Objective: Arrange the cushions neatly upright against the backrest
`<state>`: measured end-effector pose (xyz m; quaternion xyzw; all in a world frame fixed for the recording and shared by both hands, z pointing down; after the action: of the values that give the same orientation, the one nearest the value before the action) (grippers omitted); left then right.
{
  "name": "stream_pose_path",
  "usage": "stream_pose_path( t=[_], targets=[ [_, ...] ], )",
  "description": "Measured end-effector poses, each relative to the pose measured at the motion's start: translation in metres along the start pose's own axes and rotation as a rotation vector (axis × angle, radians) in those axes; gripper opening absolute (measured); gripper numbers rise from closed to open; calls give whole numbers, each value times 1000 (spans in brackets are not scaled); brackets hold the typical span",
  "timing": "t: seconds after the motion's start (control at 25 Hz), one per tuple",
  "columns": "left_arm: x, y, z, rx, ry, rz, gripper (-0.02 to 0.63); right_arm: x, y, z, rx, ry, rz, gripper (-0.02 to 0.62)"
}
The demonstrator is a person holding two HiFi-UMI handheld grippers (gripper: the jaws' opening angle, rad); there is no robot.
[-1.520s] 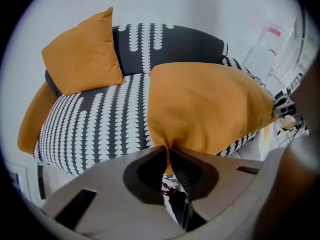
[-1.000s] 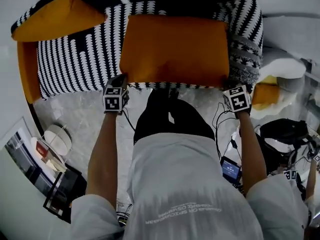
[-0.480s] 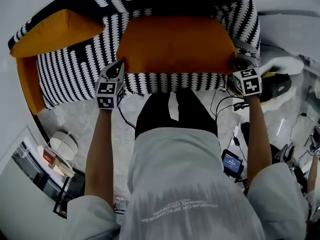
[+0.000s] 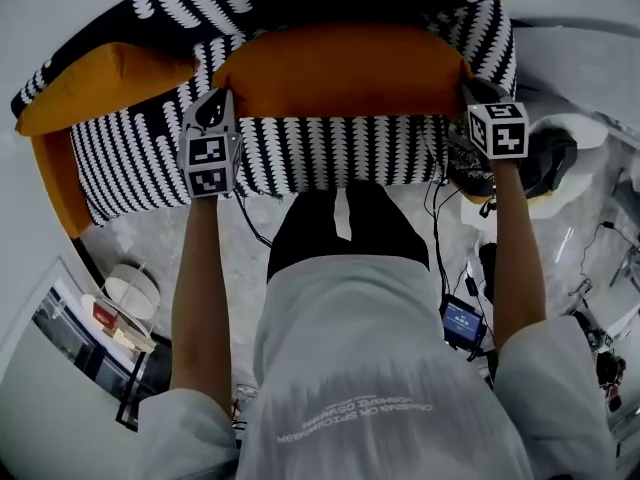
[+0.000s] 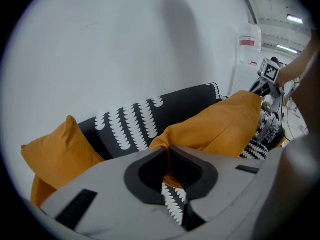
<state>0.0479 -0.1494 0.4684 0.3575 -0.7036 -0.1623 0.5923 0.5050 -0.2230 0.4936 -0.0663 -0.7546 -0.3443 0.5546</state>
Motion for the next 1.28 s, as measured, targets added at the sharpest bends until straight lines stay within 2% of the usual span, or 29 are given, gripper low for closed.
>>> stream_pose_path(
  t=[0.16,0.32,0.44,0.64,0.88,1.28],
  targets=[
    [22,-23,13,32,0,-20,38,12,-24,-14,33,28,-60,21],
    [47,-48,23,46,-39,-45,38,32,-52,-35,69,36,-109,21],
    [67,-64,31,35,-73,-28,38,45,-70,-50,116,24,-126,21],
    [97,-90,47,-44,-85,-2,38,63,-99,-68,162,7,-122,21],
    [113,-96,47,-111,-123,-12,38,78,-110,-76,167,36,-119,21],
    [135,-97,53,-239,-51,60,38,97,-121,-80,160,18,-71,21]
  ],
)
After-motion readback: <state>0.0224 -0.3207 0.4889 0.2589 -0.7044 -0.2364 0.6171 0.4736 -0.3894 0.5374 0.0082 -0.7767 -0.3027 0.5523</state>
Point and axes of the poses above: the fingertips, and each gripper's own axes: x forward along the fingers, z to its left, y out of its underside, the point moved 4 cm from there along -x, backward along the fingers, and after that the axes turned 10 degrees about -y, right-handed, at the moved point
